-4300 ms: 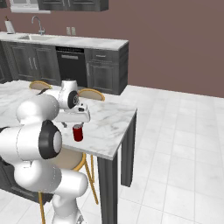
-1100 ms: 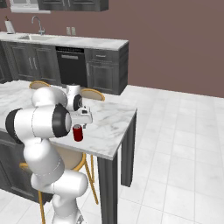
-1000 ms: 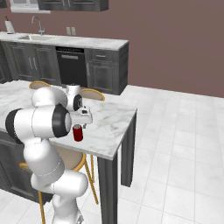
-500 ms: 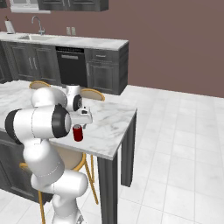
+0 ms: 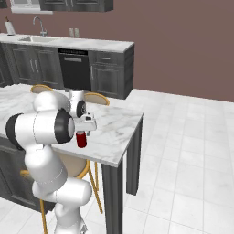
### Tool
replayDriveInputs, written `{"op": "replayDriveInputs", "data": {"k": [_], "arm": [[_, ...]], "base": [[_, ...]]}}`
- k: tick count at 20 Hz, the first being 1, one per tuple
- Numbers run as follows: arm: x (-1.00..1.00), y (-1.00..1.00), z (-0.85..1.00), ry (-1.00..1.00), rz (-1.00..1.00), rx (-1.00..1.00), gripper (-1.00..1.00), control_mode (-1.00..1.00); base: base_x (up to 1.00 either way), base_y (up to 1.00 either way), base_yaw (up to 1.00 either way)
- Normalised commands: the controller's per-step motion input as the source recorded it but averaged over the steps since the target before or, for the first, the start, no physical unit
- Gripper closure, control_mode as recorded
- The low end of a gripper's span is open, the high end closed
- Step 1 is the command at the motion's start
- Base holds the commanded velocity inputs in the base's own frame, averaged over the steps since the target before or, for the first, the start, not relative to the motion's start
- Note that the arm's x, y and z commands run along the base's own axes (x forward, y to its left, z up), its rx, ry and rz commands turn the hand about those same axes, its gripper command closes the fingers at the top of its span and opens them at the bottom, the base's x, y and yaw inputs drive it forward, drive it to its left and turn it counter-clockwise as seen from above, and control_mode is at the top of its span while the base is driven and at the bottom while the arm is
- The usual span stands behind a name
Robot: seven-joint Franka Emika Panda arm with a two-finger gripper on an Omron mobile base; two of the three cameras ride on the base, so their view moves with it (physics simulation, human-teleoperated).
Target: Four empty soda cans are scattered around the kitchen. Gather all the cans and cluster them next to the stove for recycling.
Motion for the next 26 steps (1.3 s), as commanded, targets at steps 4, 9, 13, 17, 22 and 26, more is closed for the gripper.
{"op": "replayDriveInputs", "data": {"k": [4, 9, 13, 17, 22, 26], "arm": [[0.00, 0.00, -0.07, 0.00, 0.00, 0.00, -1.00, -1.00], [-0.05, 0.00, -0.05, 0.00, 0.00, 0.00, 1.00, -1.00], [-0.13, 0.00, -0.05, 0.03, 0.00, 0.00, 1.00, -1.00], [-0.12, 0.00, -0.05, 0.03, 0.00, 0.00, 1.00, -1.00], [-0.05, 0.00, 0.00, 0.03, 0.00, 0.00, 1.00, -1.00], [-0.04, 0.00, 0.13, 0.00, 0.03, 0.01, 1.00, -1.00]], "base": [[0.00, 0.00, 0.00], [0.00, 0.00, 0.00], [0.00, 0.00, 0.00], [0.00, 0.00, 0.00], [0.00, 0.00, 0.00], [0.00, 0.00, 0.00]]}}
